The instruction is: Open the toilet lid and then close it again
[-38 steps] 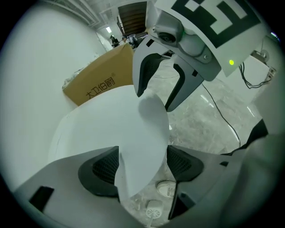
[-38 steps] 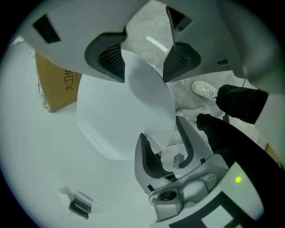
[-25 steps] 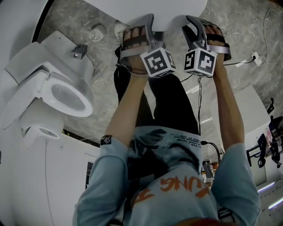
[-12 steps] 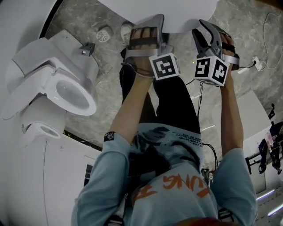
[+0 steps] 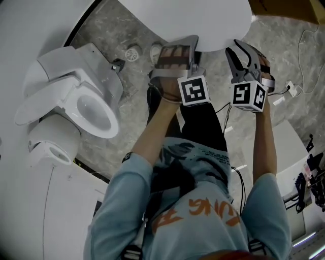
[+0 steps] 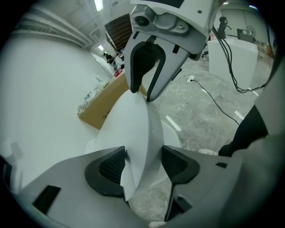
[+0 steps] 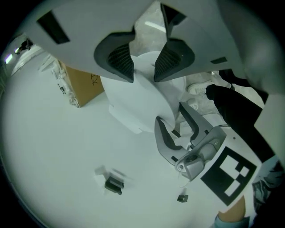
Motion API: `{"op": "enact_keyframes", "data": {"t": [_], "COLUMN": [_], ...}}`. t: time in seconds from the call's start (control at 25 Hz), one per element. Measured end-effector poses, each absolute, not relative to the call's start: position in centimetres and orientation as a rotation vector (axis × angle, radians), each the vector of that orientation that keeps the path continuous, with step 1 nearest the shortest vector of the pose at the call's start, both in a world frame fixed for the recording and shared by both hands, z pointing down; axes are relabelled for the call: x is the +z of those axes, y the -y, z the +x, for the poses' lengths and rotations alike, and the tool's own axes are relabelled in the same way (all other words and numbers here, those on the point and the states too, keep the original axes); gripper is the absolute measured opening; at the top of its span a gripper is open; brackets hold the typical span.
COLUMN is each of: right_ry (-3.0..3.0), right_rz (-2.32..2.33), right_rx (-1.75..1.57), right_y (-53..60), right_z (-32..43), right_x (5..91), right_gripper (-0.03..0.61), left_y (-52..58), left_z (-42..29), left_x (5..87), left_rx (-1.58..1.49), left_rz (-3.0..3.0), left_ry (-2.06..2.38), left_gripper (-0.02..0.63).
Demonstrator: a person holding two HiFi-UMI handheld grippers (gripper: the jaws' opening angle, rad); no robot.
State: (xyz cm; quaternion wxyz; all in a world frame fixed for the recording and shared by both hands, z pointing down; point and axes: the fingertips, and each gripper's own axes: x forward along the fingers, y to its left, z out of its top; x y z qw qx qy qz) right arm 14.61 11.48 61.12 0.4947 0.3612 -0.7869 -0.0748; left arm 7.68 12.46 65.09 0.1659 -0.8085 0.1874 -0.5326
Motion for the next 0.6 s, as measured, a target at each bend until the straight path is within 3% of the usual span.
{"op": "enact_keyframes", "data": {"t": [0.24, 0.36, 0.6], "right_ry": [1.910, 1.900, 1.869], "right_rz": [0.810, 0.760, 0.749], "right_rx": [-0.321, -0.370, -0.476], "right_y": [-10.4, -9.9, -7.9], "right_z": [13.9, 13.4, 12.4], "right_x": [56.9, 55.4, 51.6], "right_gripper": [0.152, 0.257, 0.256], "left_y": [-10.8, -9.9, -8.3], "left_z": [6.6, 6.4, 5.4], "left_x": [61.1, 58.9, 54.5], "left_rx": [-1.542, -1.521, -1.504], "left_rz": [-2.282, -2.287, -2.294], "left_ry": [-0.528, -0.543, -0.586], "left_gripper": [0.276, 0.272, 0.284]}}
